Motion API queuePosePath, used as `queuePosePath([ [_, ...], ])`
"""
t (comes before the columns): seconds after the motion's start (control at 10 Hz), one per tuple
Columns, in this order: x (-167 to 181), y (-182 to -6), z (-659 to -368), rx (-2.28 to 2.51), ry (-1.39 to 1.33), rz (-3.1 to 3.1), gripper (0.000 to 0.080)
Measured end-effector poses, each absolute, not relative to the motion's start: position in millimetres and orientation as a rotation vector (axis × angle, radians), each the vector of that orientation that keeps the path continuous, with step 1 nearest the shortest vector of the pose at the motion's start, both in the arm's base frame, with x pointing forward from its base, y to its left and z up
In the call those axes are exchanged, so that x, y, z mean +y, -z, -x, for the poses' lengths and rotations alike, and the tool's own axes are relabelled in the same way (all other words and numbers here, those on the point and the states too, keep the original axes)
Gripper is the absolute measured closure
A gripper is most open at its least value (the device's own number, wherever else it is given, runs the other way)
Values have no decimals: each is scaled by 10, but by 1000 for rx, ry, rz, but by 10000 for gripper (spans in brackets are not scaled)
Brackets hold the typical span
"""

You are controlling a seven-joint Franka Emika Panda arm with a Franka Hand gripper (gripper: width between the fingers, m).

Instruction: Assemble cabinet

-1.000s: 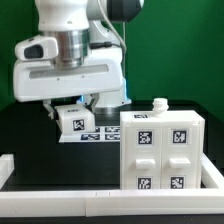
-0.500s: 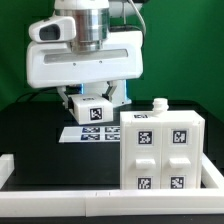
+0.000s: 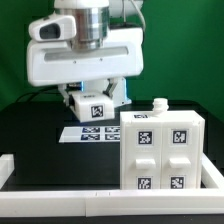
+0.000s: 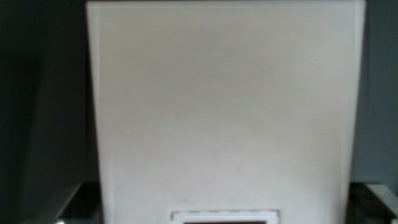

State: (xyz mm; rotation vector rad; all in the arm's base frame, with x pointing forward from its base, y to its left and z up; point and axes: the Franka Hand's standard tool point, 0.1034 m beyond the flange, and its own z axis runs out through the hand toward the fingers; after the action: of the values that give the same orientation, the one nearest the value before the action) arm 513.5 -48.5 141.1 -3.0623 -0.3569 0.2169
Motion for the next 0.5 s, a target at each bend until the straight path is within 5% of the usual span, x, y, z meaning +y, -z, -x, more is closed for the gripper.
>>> queuePosePath([
  [0.2, -345, -1679, -5412, -336, -181, 3070, 238],
  [0.5, 71, -1852, -5704, -191, -219, 3106, 238],
])
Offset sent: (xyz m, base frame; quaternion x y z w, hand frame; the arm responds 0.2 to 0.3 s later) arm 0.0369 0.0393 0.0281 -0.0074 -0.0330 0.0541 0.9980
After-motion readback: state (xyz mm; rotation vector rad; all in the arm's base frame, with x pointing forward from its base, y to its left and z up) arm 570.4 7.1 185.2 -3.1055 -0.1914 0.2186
